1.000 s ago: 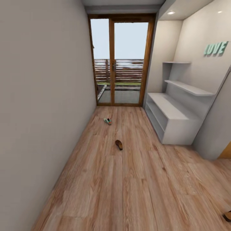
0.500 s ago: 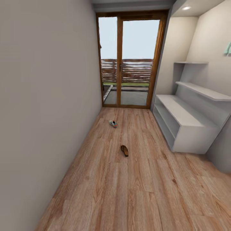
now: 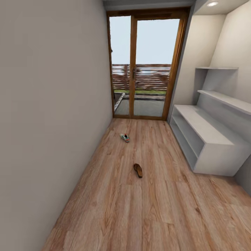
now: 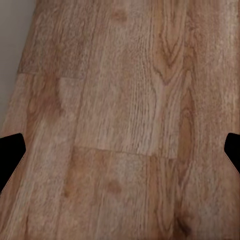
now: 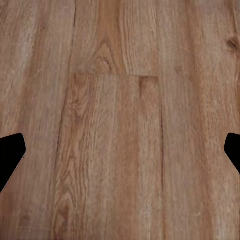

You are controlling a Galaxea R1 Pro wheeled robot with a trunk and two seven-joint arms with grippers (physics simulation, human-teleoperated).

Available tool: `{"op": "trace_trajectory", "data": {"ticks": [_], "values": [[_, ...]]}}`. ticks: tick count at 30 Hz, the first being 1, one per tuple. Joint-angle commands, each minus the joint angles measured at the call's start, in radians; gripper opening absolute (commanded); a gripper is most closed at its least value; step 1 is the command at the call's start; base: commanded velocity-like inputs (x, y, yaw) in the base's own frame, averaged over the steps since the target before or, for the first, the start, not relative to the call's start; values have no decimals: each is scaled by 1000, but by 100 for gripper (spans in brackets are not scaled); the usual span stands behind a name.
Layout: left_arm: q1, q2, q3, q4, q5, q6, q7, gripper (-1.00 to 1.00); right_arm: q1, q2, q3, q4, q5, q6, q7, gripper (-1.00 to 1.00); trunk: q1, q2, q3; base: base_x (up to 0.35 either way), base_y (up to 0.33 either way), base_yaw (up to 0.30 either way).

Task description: Pick up the two gym shoes and the two sandals from the corridor floor and place them onto the hallstand (shoe rack) in the corridor, making sure they are on the rack and not on the floor. Arrange them so the two gym shoes are next to each other and the two sandals are next to each other.

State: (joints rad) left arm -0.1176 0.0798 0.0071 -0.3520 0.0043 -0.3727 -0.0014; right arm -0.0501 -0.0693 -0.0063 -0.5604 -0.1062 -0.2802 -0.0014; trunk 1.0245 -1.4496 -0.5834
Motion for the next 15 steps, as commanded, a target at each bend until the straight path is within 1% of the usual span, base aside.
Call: {"op": "trace_trajectory", "data": {"ticks": [1, 7, 15], "values": [[-1, 0, 1, 1, 0, -3, 0, 100, 0, 0, 2, 1, -10, -4, 0, 100, 1, 0, -1, 337, 0, 1], [-1, -1, 1, 1, 0, -3, 0, 100, 0, 0, 2, 0, -10, -5, 0, 100, 1, 0, -1, 337, -37, 0], [-1, -2, 0, 1, 0, -3, 0, 100, 0, 0, 3, 0, -10, -5, 0, 100, 1, 0, -1, 329, -93, 0]]}}
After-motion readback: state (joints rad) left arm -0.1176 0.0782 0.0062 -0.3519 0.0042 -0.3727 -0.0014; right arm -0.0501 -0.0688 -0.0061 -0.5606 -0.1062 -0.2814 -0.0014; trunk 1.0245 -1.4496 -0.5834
